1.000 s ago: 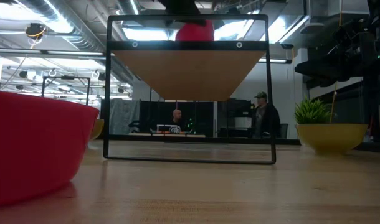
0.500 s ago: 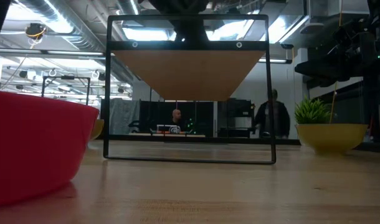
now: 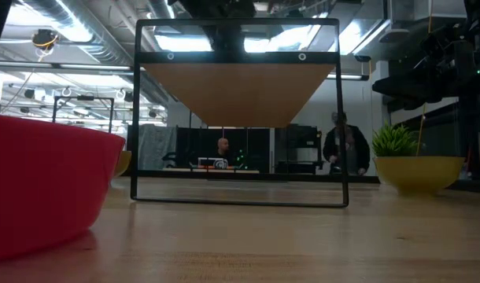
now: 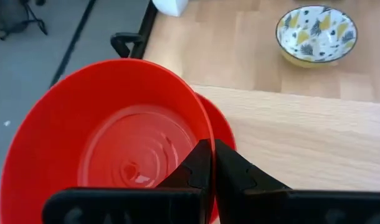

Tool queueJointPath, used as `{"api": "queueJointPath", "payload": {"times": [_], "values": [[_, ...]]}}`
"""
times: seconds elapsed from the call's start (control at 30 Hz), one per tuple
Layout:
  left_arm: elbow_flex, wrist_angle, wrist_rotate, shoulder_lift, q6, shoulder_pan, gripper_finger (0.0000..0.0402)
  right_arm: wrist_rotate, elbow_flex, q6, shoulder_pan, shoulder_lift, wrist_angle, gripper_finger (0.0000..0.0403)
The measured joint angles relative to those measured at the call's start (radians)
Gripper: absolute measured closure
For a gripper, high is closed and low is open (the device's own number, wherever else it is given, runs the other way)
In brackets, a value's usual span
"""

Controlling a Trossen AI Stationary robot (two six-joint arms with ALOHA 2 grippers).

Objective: Pick & Place Mini bowls
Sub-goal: Stack the top red bowl on top of the red bowl on the shelf

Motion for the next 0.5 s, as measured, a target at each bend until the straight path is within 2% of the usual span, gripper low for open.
{"api": "queueJointPath", "payload": {"times": [0.2, 0.5], "values": [[0.001, 0.074, 0.014, -0.037, 0.026, -0.013, 0.0398, 0.000, 0.000, 0.000, 0.000, 0.000, 0.000, 0.0328], [0.079, 0.043, 0.050, -0.041, -0.016, -0.026, 0.0398, 0.000, 0.000, 0.000, 0.000, 0.000, 0.000, 0.0328]]}}
